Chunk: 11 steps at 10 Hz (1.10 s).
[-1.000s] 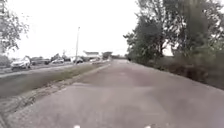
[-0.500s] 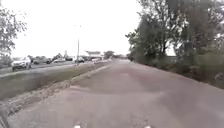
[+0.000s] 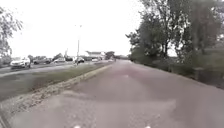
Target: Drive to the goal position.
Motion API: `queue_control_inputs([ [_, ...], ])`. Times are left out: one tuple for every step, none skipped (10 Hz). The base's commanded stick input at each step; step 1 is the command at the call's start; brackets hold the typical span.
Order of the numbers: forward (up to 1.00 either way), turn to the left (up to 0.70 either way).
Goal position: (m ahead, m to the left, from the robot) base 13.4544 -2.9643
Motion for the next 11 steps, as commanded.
queue_control_inputs([
  [0.7, 0.0],
  [0.7, 0.0],
  [0.7, 0.0],
  [0.7, 0.0],
  [0.7, 0.0],
  [0.7, 0.0],
  [0.7, 0.0],
  [0.7, 0.0],
  [0.7, 0.0],
  [0.7, 0.0],
  [0.7, 0.0],
])
